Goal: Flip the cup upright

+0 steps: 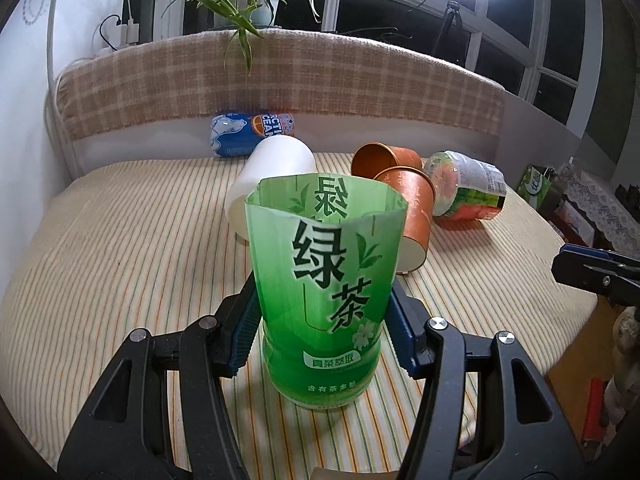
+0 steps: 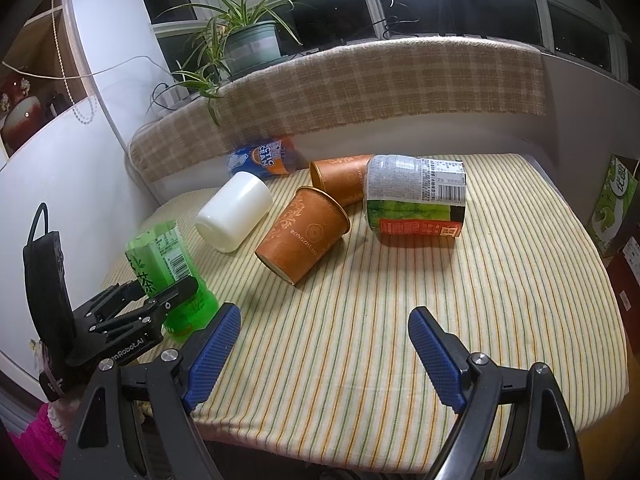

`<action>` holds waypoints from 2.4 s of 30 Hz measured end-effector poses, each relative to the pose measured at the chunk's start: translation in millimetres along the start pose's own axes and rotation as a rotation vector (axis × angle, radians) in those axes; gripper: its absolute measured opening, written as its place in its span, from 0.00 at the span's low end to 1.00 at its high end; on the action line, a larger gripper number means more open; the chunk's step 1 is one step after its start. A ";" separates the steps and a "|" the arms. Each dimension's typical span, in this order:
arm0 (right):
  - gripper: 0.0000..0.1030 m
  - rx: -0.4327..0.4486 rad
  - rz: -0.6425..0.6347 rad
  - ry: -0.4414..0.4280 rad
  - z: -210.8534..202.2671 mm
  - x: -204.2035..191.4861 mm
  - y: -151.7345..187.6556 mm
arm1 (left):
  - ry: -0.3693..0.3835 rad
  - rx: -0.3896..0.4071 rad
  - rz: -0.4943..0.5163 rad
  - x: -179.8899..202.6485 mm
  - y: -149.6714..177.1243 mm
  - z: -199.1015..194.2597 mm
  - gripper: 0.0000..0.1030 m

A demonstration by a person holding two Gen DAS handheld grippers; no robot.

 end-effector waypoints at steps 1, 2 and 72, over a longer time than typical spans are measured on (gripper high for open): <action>0.85 0.000 -0.001 -0.001 0.0 -0.7 0.1 | 0.004 -0.003 -0.005 -0.5 0.9 -0.8 0.57; 0.85 0.001 -0.002 -0.001 -0.4 -1.8 0.2 | 0.007 -0.006 -0.008 -0.9 2.0 -1.4 0.58; 1.00 0.245 -0.126 0.100 -35.9 -48.5 -20.0 | -0.223 0.341 -0.025 -39.5 -30.0 -141.6 1.00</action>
Point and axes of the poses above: each gripper's, at about its wrist camera, not at the fingertips, and z roughly the way its jaws point, x to its right, y to its underside, the point moved 8 cm from there along z, roughly the way its jaws point, and after that the axes turned 4 degrees about -z, right-handed, at the moved point
